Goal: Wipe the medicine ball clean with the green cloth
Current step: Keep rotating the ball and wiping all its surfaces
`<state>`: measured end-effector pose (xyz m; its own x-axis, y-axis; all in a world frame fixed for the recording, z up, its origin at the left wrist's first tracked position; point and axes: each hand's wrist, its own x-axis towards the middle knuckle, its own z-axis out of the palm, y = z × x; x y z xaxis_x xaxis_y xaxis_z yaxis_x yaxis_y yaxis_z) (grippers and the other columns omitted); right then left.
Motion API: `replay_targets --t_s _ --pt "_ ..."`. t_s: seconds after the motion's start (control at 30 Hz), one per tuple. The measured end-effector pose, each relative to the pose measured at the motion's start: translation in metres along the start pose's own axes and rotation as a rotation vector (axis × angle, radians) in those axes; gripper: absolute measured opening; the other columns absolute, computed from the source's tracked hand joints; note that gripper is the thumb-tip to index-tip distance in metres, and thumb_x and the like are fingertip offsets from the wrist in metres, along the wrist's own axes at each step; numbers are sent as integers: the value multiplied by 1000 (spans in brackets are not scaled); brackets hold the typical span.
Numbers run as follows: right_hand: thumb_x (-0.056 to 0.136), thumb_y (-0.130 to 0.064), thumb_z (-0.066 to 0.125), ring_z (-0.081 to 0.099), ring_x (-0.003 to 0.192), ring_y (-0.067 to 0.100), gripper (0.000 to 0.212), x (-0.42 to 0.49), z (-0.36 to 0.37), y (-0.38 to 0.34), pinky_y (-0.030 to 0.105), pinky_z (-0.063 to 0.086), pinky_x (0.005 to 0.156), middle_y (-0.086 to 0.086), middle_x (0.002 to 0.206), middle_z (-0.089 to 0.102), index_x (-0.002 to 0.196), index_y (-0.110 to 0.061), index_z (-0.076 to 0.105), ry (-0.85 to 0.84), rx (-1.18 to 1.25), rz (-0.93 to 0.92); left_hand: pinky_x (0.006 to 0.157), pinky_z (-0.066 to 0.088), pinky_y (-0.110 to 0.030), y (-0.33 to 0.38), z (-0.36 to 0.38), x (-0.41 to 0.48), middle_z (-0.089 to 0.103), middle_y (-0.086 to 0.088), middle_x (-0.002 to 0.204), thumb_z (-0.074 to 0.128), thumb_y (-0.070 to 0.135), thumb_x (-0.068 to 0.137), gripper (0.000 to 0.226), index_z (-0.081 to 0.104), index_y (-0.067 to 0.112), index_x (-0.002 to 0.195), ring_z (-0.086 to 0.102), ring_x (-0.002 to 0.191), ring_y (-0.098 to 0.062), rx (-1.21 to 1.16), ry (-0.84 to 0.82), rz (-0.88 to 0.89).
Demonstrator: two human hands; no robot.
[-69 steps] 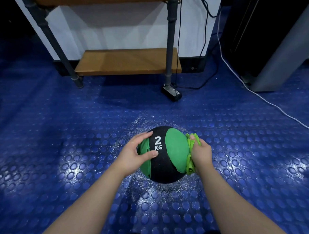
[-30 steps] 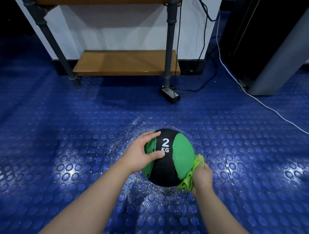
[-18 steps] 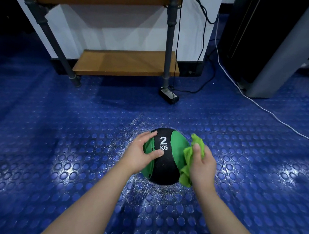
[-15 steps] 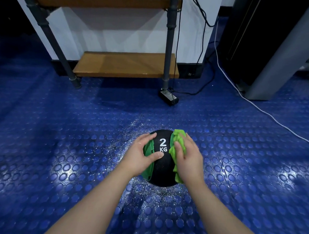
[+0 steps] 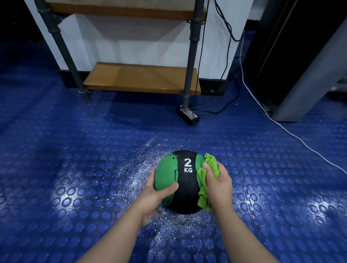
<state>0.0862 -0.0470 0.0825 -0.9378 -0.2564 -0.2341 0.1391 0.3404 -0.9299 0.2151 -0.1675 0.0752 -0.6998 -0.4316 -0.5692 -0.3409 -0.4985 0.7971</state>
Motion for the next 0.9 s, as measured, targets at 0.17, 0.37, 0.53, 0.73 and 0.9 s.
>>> replay_targets --t_s 0.17,0.37,0.53,0.73,0.9 --pt "87 -47 60 63 105 14 37 -4 0 9 44 49 96 -6 110 68 118 -27 62 9 51 -25 75 58 -52 -14 7 -6 52 10 126 89 14 50 107 35 49 134 59 111 -28 -157 30 50" --pt "91 -43 55 64 96 13 19 -19 6 8 43 51 90 -8 99 70 103 -31 65 21 75 -31 79 58 -55 -2 -9 -13 55 9 120 87 7 54 108 33 44 140 61 109 -27 -92 23 47" --pt "95 -40 49 65 92 14 19 -21 -3 -1 43 52 88 -7 92 70 97 -31 66 -13 42 -68 86 53 -49 3 -16 -15 50 17 119 90 24 53 117 23 49 145 57 111 -23 51 -7 27" --pt "95 -32 51 35 90 -32 27 -32 -6 -33 -10 26 73 3 120 41 113 -15 64 67 12 -195 112 28 -23 7 -4 -33 31 20 145 75 60 72 92 32 32 147 34 131 3 464 217 443" --pt "93 -53 36 40 112 -16 51 -52 18 -68 19 31 105 -12 128 39 136 -29 48 -169 110 -252 91 52 -27 26 28 -47 72 -3 115 67 39 87 33 68 19 114 67 107 -13 -48 64 452"
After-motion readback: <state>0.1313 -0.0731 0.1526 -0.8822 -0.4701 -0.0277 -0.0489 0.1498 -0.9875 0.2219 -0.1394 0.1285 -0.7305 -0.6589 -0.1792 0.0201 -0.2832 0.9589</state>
